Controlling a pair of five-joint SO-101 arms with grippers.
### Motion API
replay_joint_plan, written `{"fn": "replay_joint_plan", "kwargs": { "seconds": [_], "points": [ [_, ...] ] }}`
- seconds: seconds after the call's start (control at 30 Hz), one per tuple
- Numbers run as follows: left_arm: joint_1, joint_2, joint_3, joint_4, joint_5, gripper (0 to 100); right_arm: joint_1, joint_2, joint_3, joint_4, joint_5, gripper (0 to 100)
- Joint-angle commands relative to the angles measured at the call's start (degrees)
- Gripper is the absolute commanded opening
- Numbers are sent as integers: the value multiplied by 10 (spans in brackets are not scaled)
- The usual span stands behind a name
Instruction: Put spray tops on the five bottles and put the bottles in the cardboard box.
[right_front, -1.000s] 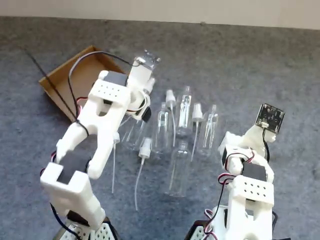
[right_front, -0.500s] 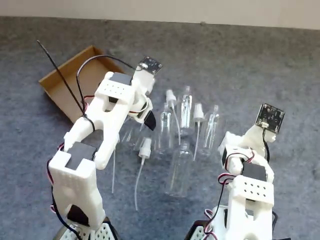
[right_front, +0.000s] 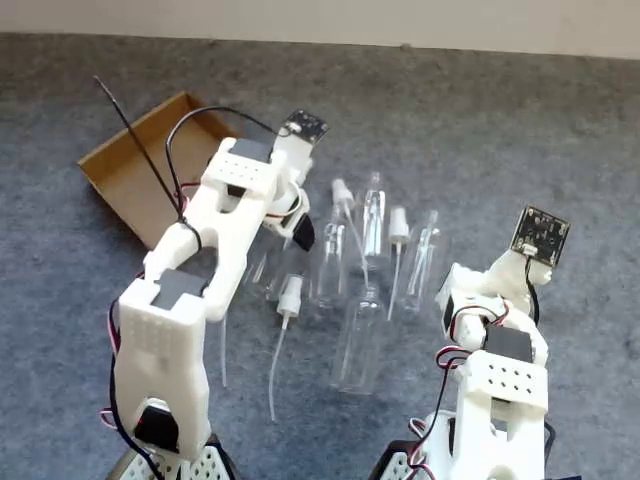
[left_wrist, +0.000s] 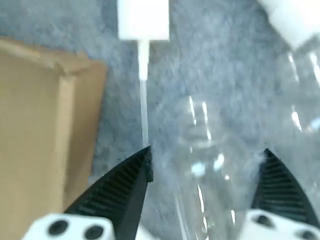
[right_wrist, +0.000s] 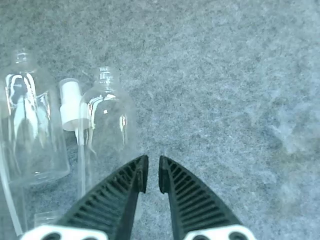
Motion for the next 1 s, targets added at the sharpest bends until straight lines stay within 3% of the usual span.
{"fn": "replay_joint_plan", "kwargs": {
  "seconds": [0.0, 0.37, 0.63, 0.97],
  "points": [
    [9, 29, -78, 32, 5, 284, 7, -15, -4, -15, -2, 34],
    [9, 93, -235, 177, 5, 284, 7, -15, -4, -15, -2, 34],
    [9, 94, -208, 178, 5, 161, 7, -15, -4, -15, -2, 34],
    [11, 94, -171, 177, 4, 172, 7, -15, -4, -15, -2, 34]
  ]
}}
